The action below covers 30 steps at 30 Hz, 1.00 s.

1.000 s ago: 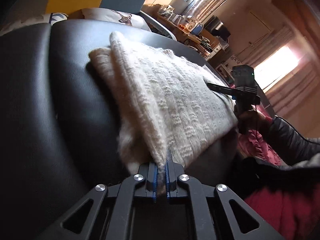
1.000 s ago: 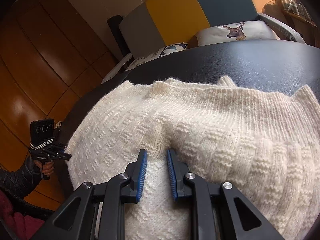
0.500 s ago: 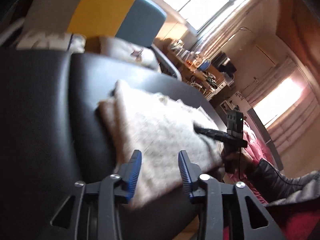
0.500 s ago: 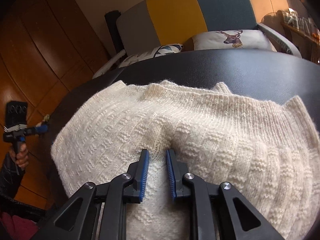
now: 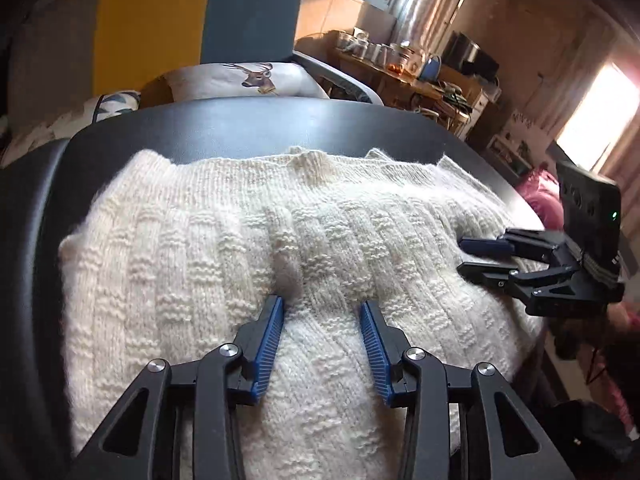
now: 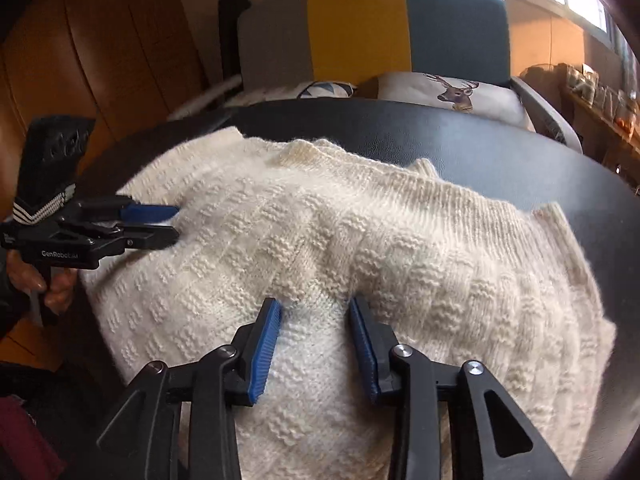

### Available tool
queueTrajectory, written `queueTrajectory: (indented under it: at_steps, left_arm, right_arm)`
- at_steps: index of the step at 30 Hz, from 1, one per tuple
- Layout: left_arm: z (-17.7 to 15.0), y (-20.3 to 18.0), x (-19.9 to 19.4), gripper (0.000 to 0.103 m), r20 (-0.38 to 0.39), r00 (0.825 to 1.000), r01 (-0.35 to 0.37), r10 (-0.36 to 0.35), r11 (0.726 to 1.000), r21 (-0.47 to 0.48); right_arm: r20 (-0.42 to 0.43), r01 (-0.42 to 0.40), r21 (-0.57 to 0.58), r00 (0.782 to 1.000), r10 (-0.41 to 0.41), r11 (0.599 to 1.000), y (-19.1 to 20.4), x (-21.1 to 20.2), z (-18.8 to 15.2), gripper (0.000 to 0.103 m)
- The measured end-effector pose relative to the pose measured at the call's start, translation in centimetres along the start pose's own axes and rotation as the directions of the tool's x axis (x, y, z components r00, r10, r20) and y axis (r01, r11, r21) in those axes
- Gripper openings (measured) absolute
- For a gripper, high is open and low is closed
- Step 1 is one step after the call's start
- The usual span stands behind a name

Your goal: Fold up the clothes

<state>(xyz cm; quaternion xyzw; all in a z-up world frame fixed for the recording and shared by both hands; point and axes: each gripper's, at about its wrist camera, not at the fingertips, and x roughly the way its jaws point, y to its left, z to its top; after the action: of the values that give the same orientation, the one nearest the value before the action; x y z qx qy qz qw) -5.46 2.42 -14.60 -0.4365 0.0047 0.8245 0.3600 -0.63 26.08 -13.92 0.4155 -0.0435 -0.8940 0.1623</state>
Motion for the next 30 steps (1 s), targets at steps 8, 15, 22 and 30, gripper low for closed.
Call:
queueTrajectory:
  at_steps: [8, 15, 22, 30]
  left_arm:
    - [0.8, 5.2, -6.3, 0.054, 0.195, 0.972, 0.190, -0.132, 0.927, -0.324]
    - [1.6, 14.5, -8.2, 0.074, 0.149, 0.985, 0.146, -0.082, 0.858, -0.493]
    - [2.4, 14.5, -3.3, 0.075, -0.026, 0.987, 0.129, -0.159, 0.876, -0.465]
    - [2.6, 13.5, -2.5, 0.054, -0.055, 0.993, 0.068, -0.107, 0.875, -0.479]
  right_arm:
    - [0.055, -0.076, 0.086, 0.996, 0.072, 0.993, -1.3, -1.4, 0.5, 0.037]
    - [0.187, -0.162, 0.285, 0.976, 0.111, 0.945, -4.3, -6.7, 0.5, 0.047]
    - [0.210, -0.102, 0.444, 0.978, 0.008, 0.890, -7.7, -9.9, -1.5, 0.058]
    - [0.173, -0.079, 0.459, 0.985, -0.002, 0.885, -8.1, -9.9, -2.1, 0.058]
